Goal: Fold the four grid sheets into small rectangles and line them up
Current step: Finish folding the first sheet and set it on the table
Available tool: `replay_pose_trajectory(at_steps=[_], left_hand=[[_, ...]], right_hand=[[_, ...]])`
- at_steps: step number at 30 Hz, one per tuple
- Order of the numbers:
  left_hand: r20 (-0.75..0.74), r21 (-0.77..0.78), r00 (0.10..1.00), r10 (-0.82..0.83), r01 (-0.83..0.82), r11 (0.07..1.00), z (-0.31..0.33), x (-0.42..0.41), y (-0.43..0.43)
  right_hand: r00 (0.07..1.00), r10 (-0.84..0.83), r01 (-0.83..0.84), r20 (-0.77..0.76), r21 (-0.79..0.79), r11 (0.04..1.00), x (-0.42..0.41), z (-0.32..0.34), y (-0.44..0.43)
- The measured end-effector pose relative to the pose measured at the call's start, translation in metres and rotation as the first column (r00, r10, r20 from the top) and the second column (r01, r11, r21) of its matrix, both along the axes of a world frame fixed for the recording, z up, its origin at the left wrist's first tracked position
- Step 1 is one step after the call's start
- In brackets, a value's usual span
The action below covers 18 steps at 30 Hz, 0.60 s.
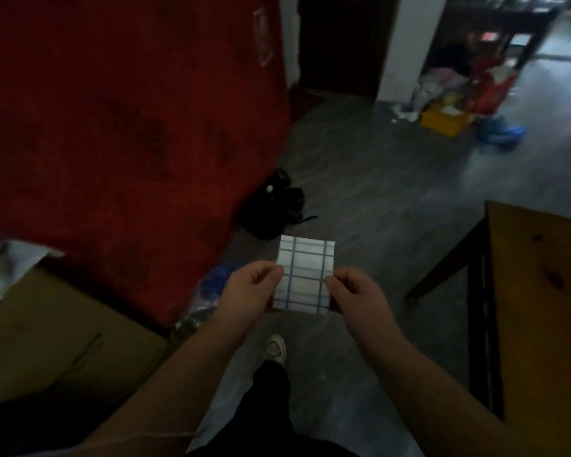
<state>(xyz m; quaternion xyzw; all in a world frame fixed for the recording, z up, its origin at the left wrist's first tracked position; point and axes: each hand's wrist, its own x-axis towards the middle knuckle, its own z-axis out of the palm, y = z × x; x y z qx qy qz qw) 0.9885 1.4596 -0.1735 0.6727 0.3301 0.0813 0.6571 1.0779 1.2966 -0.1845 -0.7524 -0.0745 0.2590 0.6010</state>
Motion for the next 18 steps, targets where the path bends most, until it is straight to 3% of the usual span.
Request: replay_pose_trajectory(at_steps=[10,18], left_hand=[[0.025,-0.041,0.955,-0.296,0.297,0.954,-0.003,0.254,0.103],[-0.001,0.043,0.867,-0.499,0.498,0.866,0.009,0.437,0.1]], right_hand=[[0.955,-0.294,0.295,0.035,-0.009,0.955,0.202,0.009,0.089],[0.869,-0.489,0.494,-0.081,0.074,0.866,0.348,0.003,0.077]])
